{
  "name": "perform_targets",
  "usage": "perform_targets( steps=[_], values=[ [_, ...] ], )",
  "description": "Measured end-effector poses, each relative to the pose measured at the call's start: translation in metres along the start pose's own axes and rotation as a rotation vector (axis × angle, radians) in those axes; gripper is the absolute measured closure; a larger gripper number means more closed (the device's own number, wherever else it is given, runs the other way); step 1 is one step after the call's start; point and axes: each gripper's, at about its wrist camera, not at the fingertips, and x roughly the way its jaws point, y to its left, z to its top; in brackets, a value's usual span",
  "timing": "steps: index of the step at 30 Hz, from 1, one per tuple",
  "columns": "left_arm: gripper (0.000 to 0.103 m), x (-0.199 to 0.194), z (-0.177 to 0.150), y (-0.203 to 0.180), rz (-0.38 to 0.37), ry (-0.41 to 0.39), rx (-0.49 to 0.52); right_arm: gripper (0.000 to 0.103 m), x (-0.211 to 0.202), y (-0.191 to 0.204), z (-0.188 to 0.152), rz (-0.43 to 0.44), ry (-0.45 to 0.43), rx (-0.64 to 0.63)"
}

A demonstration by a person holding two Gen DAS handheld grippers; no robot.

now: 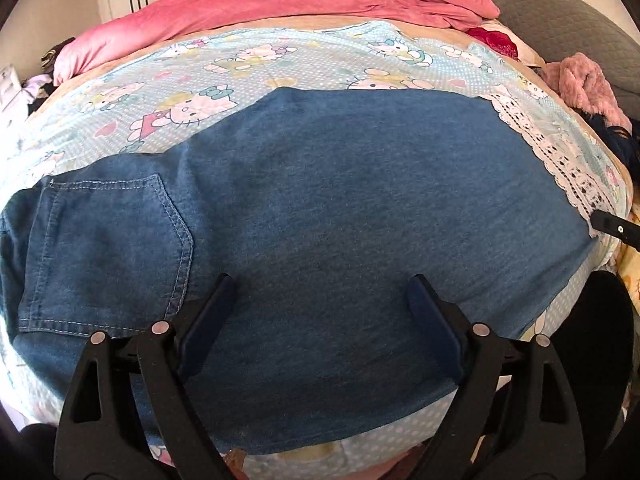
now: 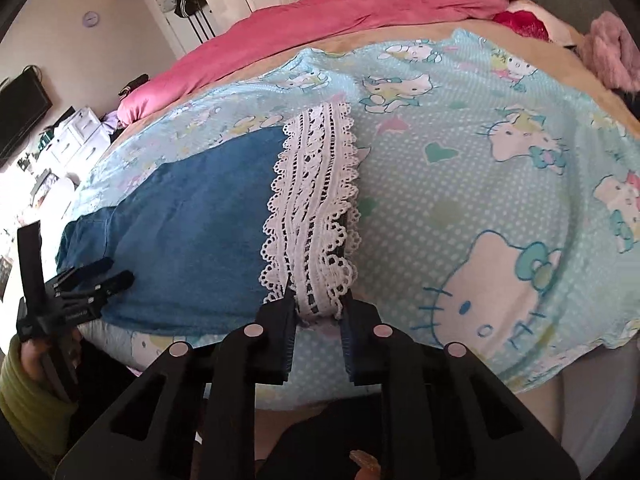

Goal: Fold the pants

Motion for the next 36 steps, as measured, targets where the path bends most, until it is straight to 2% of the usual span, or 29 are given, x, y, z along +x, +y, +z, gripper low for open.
perform_targets(
  steps=[3, 5, 7, 8, 10, 14, 16, 18, 21, 23, 25, 26, 27, 28, 32, 36],
  values=[
    [0.021, 0.001, 0.000, -0.001, -0.003, 0.003, -0.001, 0.080, 0.010, 0.000, -0.008, -0.047, 0.036, -0.019],
    [0.021, 0.000, 0.000, 0.000, -0.005, 0.003, -0.003, 0.077, 0.011, -0.003, -0.010, -0.040, 0.032, 0.001],
    [0.021, -0.002, 0.000, 0.001, -0.012, 0.004, -0.007, 0.056, 0.008, -0.005, -0.009, -0.061, 0.030, 0.003],
    [0.021, -0.004, 0.000, 0.003, -0.020, 0.004, -0.016, 0.052, 0.003, -0.007, -0.008, -0.085, 0.023, 0.008],
    [0.021, -0.010, 0.001, 0.009, -0.038, 0.003, -0.044, 0.051, -0.008, -0.011, -0.006, -0.107, -0.005, 0.022],
    [0.017, -0.033, 0.007, 0.046, -0.012, -0.045, -0.152, 0.051, -0.029, -0.009, -0.001, -0.158, -0.063, 0.009],
    [0.016, -0.050, 0.009, 0.067, 0.037, -0.094, -0.191, 0.041, -0.034, -0.004, 0.003, -0.155, -0.084, -0.005],
    [0.014, -0.065, 0.009, 0.088, 0.069, -0.131, -0.230, 0.040, -0.037, 0.009, 0.009, -0.133, -0.100, -0.033],
    [0.014, -0.071, 0.006, 0.111, 0.069, -0.124, -0.284, 0.040, -0.031, 0.040, 0.022, -0.078, -0.102, -0.105],
    [0.014, -0.066, 0.001, 0.126, 0.101, -0.074, -0.319, 0.039, -0.022, 0.067, 0.032, -0.039, -0.092, -0.157],
    [0.014, -0.056, -0.002, 0.134, 0.082, -0.022, -0.336, 0.039, -0.011, 0.097, 0.042, -0.004, -0.081, -0.214],
    [0.014, -0.053, -0.003, 0.134, 0.082, -0.008, -0.334, 0.038, -0.001, 0.119, 0.049, 0.019, -0.073, -0.259],
    [0.014, -0.052, -0.003, 0.133, 0.090, -0.002, -0.324, 0.029, 0.006, 0.131, 0.053, 0.031, -0.069, -0.284],
    [0.014, -0.050, -0.002, 0.129, 0.111, 0.006, -0.301, 0.026, 0.015, 0.147, 0.058, 0.046, -0.058, -0.314],
    [0.012, -0.043, -0.002, 0.119, 0.158, 0.034, -0.240, 0.026, 0.059, 0.214, 0.079, 0.114, 0.007, -0.419],
    [0.010, -0.041, -0.002, 0.123, 0.144, 0.035, -0.241, 0.026, 0.104, 0.259, 0.096, 0.162, 0.090, -0.455]
  ],
)
